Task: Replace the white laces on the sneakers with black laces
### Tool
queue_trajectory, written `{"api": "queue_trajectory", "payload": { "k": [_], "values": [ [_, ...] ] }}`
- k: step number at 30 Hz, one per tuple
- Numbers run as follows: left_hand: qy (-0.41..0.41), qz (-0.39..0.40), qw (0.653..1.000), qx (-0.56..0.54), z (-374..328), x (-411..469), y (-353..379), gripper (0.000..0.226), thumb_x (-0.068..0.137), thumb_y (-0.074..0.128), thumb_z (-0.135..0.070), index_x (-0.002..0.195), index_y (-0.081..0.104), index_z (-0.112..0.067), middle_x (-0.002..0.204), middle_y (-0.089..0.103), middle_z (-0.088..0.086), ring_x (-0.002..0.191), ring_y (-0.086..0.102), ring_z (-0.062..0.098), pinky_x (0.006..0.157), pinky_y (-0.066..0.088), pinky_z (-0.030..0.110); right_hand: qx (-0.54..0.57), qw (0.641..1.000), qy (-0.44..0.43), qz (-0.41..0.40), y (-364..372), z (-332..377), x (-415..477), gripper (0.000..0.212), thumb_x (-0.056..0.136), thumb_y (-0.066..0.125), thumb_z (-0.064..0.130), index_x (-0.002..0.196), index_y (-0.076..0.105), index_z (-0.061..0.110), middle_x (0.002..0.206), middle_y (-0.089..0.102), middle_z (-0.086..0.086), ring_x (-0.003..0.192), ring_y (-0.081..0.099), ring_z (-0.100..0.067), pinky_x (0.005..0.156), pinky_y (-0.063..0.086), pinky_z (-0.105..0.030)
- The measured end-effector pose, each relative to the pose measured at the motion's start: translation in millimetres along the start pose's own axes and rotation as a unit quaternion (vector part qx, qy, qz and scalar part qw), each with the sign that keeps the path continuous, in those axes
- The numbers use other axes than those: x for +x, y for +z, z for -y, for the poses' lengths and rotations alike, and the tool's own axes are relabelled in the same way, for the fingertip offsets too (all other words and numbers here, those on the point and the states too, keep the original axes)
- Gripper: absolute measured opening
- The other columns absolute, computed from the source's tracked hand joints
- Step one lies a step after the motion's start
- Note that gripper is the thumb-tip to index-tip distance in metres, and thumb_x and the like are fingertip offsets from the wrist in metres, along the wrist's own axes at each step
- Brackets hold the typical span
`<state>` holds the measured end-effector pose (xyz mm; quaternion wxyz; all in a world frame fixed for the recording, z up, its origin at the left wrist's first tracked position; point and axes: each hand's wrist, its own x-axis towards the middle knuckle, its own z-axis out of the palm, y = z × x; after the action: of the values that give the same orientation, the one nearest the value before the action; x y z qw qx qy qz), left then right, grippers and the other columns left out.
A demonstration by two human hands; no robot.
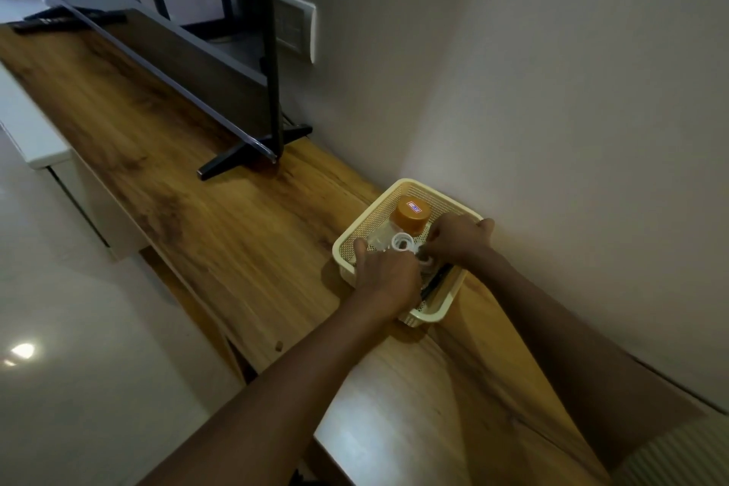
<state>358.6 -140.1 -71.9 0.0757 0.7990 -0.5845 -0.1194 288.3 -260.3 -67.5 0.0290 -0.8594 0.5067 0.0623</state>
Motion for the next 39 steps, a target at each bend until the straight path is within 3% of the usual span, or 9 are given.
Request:
{"api": "queue_trajectory", "payload": {
  "k": [6, 9, 12, 16, 19, 22, 26, 33, 39],
  "values": [
    [-0.007, 0.001, 0.999, 0.036, -2, 3, 2, 0.017, 0.087, 0.062, -0.037, 0.084, 0.059, -0.021, 0.1, 0.068, 0.001, 0.104, 0.058, 0.023, 0.107, 0.013, 0.044, 0.051, 0.997, -0.03, 0.054, 8, -3, 9, 0.011, 0.07, 0.07, 0.025, 0.07, 0.064, 0.016, 0.07, 0.064, 0.001, 0.08, 0.062, -0.02, 0.095, 0.043, -0.052],
    [-0.009, 0.027, 0.999, 0.033, -1, 3, -1, 0.023, 0.086, 0.062, -0.044, 0.089, 0.063, -0.021, 0.103, 0.067, 0.001, 0.105, 0.058, 0.023, 0.107, 0.014, 0.044, 0.117, 0.992, -0.029, 0.035, -4, -5, 7, 0.021, 0.072, 0.07, 0.019, 0.091, 0.073, 0.01, 0.092, 0.071, -0.004, 0.091, 0.062, -0.021, 0.095, 0.041, -0.053],
    [-0.013, 0.017, 0.999, -0.031, 4, -1, -8, 0.022, 0.087, 0.061, -0.042, 0.097, 0.07, -0.024, 0.101, 0.068, -0.002, 0.106, 0.057, 0.02, 0.105, 0.015, 0.045, 0.191, 0.98, 0.022, -0.042, -17, -13, -7, 0.025, 0.077, 0.068, 0.015, 0.101, 0.072, 0.017, 0.109, 0.067, -0.002, 0.11, 0.054, -0.025, 0.101, 0.036, -0.046],
    [-0.106, -0.124, 0.98, -0.117, 37, -13, -20, 0.029, 0.092, 0.056, -0.032, 0.12, 0.058, -0.028, 0.126, 0.054, 0.001, 0.121, 0.043, 0.024, 0.097, 0.032, 0.041, 0.364, 0.907, 0.122, -0.174, -14, -22, -46, 0.029, 0.078, 0.065, 0.011, 0.106, 0.068, 0.003, 0.107, 0.067, -0.016, 0.097, 0.062, -0.033, 0.086, 0.052, -0.044],
    [-0.189, -0.095, 0.957, -0.197, 66, -23, -22, 0.037, 0.093, 0.053, -0.035, 0.128, 0.049, -0.021, 0.13, 0.05, 0.008, 0.114, 0.051, 0.029, 0.09, 0.047, 0.044, 0.434, 0.876, 0.158, -0.142, 3, -12, -80, 0.04, 0.082, 0.065, 0.012, 0.119, 0.057, 0.001, 0.109, 0.063, -0.013, 0.09, 0.064, -0.035, 0.078, 0.055, -0.048],
    [-0.181, -0.074, 0.934, -0.298, 62, -29, -22, 0.037, 0.098, 0.048, -0.024, 0.132, 0.047, -0.011, 0.129, 0.056, 0.011, 0.114, 0.056, 0.028, 0.09, 0.049, 0.039, 0.497, 0.842, 0.174, -0.122, 18, 1, -96, 0.045, 0.085, 0.061, 0.006, 0.127, 0.046, 0.008, 0.111, 0.06, -0.011, 0.093, 0.065, -0.034, 0.075, 0.055, -0.053],
    [-0.166, -0.087, 0.903, -0.387, 38, -26, -18, 0.032, 0.1, 0.042, -0.016, 0.129, 0.05, -0.005, 0.128, 0.057, 0.014, 0.113, 0.058, 0.028, 0.079, 0.049, 0.029, 0.508, 0.817, 0.221, -0.163, 20, 1, -99, 0.04, 0.086, 0.06, 0.008, 0.124, 0.05, 0.009, 0.114, 0.062, -0.014, 0.098, 0.062, -0.033, 0.079, 0.053, -0.056],
    [-0.181, -0.1, 0.89, -0.406, 26, -14, -11, 0.036, 0.096, 0.04, -0.003, 0.126, 0.059, -0.006, 0.12, 0.064, 0.013, 0.102, 0.064, 0.03, 0.077, 0.057, 0.037, 0.5, 0.818, 0.221, -0.181, 20, -12, -104, 0.025, 0.085, 0.06, 0.006, 0.11, 0.06, 0.009, 0.091, 0.064, -0.006, 0.086, 0.065, -0.032, 0.071, 0.055, -0.056],
    [-0.228, -0.086, 0.87, -0.429, 28, -10, -15, 0.042, 0.1, 0.04, -0.018, 0.141, 0.04, -0.008, 0.137, 0.049, 0.017, 0.118, 0.053, 0.034, 0.091, 0.051, 0.044, 0.508, 0.818, 0.219, -0.157, 12, -18, -108, 0.036, 0.089, 0.058, 0.011, 0.124, 0.051, 0.007, 0.11, 0.061, -0.01, 0.097, 0.063, -0.034, 0.08, 0.053, -0.055]
  ]
}}
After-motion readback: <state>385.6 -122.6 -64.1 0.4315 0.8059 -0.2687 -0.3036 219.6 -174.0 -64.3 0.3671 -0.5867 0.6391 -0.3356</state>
